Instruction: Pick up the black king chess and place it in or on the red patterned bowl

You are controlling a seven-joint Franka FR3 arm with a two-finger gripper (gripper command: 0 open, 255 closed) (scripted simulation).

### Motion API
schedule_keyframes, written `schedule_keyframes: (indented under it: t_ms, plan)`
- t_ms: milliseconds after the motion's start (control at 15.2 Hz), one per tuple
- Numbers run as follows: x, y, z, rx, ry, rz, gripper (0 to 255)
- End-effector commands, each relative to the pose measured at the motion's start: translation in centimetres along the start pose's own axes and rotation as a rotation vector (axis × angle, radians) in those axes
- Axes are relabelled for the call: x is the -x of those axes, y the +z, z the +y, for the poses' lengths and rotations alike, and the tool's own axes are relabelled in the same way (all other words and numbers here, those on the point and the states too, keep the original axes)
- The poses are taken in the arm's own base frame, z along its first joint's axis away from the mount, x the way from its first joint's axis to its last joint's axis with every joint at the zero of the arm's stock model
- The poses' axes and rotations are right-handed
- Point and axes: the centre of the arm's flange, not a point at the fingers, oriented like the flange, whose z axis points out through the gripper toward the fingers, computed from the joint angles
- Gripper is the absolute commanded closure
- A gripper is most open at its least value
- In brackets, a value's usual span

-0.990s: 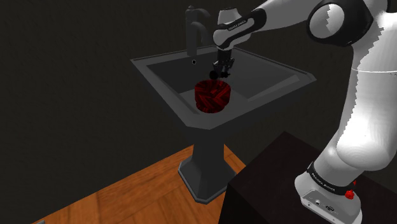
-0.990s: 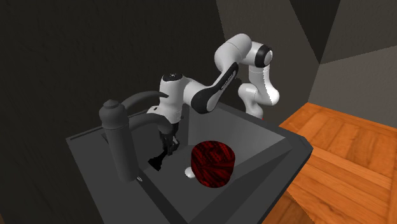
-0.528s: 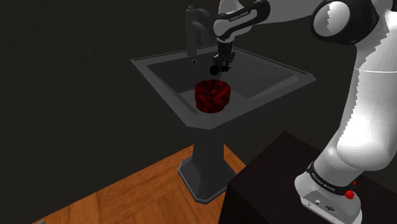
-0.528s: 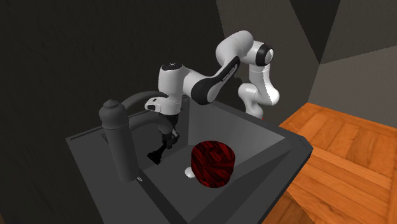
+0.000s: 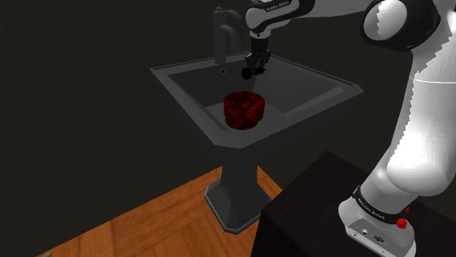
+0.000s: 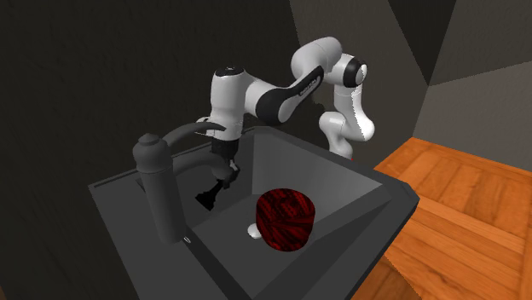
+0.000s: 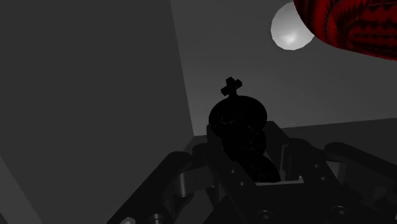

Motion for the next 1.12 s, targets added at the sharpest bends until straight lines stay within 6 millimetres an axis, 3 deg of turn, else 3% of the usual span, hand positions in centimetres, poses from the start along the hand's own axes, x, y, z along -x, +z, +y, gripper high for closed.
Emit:
schedule_keyframes:
  t_ms: [0,264,1056]
  plan:
    - [-0.1,-1.0,0.2,0.0,0.0,0.0,255]
    - [-0.3,-2.8,0.4,0.0,0.0,0.0,255]
    - [9.8,-5.5,-11.5,0.0,0.0,0.0,255]
